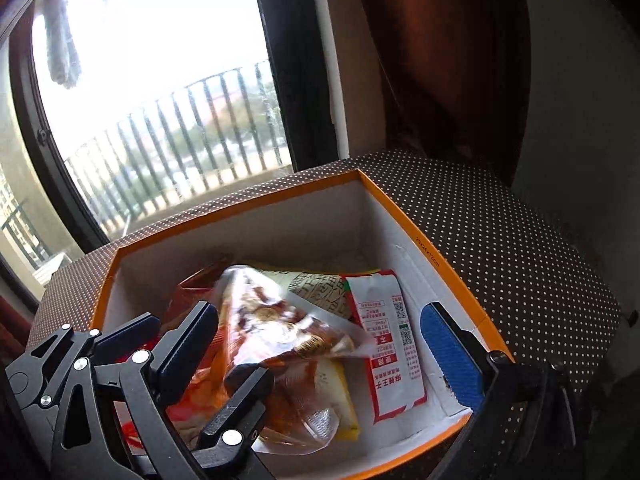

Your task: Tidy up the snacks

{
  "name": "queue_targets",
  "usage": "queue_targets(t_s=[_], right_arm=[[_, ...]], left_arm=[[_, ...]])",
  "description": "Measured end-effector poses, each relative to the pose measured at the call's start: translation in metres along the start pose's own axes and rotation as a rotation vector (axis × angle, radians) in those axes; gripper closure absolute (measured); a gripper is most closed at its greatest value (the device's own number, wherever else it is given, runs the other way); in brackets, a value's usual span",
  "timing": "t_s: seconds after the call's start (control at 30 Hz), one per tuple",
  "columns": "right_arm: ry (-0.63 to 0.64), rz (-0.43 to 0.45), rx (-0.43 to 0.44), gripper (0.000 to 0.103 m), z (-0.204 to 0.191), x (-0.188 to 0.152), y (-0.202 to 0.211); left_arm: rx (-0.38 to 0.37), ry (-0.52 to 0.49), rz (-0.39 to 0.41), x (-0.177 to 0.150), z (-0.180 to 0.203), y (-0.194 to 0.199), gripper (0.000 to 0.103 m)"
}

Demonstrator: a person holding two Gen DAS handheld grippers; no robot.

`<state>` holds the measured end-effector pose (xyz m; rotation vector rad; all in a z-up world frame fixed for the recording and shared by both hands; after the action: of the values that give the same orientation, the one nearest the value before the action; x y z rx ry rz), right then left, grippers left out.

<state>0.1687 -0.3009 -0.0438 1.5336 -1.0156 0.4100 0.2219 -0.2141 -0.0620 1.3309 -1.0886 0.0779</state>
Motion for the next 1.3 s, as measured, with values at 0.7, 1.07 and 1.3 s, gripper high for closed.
queue_targets(t_s=[0.7, 1.07, 1.3], right_arm=[[0.095, 0.07, 0.133, 0.001, -0.105, -0.053, 0.082], [0.154, 0.158, 0.206, 0.001, -0.148, -0.085, 0.121], [0.196, 0.213, 0.265, 0.0, -0.171, -0.103, 0.142]], left_arm=[[0.213, 0.132, 0.158, -0.08, -0.061, 0.125, 0.015], [0.397, 0.215, 0.234, -0.132, -0.093, 0.185, 0.009], [0.458, 0.259, 0.282, -0.157, -0.102, 0.208, 0.001]])
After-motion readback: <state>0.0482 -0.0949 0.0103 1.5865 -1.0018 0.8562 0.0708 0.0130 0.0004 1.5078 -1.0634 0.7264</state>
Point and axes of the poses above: each gripper's, at about its wrist camera, not at the fingertips, and y roughly against the way its jaws point, z to its right, x to its top, the point moved 5 cm from there along -y, roughly the way its jaws point, and after that the axes turned 10 degrees about -y, right-handed, at the moved point
